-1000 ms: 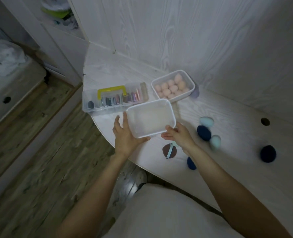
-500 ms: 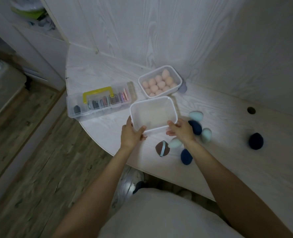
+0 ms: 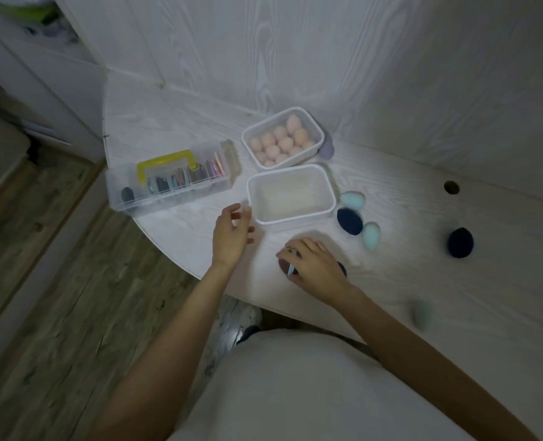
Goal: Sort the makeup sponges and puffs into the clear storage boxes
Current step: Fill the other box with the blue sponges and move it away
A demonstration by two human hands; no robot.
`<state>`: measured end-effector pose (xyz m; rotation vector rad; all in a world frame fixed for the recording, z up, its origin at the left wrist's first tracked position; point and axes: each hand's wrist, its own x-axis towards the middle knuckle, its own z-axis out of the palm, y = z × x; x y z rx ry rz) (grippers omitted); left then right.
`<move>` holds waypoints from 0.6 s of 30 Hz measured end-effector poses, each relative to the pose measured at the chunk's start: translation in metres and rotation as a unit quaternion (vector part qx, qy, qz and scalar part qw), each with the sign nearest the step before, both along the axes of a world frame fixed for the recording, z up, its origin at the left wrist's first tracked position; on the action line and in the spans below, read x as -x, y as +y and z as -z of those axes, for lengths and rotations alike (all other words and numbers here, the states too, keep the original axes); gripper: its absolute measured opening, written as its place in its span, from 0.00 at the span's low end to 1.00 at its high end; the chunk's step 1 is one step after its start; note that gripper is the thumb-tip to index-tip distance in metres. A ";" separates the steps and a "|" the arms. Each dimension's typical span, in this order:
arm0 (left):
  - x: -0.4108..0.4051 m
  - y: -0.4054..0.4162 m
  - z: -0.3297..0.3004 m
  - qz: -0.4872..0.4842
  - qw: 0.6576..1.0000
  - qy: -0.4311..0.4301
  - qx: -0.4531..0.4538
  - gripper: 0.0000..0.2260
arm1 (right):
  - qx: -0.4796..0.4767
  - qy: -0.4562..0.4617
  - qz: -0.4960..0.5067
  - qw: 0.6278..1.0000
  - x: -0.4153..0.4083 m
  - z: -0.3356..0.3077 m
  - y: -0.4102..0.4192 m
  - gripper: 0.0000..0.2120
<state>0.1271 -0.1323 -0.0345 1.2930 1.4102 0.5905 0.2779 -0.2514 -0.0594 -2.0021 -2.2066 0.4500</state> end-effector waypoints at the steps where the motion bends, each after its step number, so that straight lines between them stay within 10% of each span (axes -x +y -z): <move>1: 0.010 0.001 -0.001 0.005 1.000 0.016 -0.025 0.18 | 0.034 -0.028 -0.022 0.999 0.003 0.003 0.004 0.21; 9: 0.113 0.034 -0.004 -0.075 0.966 0.134 -0.210 0.12 | 0.024 -0.022 -0.035 0.999 0.016 0.007 0.032 0.14; 13: 0.145 0.064 0.001 -0.273 0.962 -0.020 0.019 0.10 | -0.007 0.027 -0.052 0.998 0.047 0.001 0.044 0.17; 18: 0.148 0.095 0.009 -0.272 0.896 -0.288 0.201 0.13 | 0.010 0.048 -0.019 0.999 0.084 0.000 0.076 0.18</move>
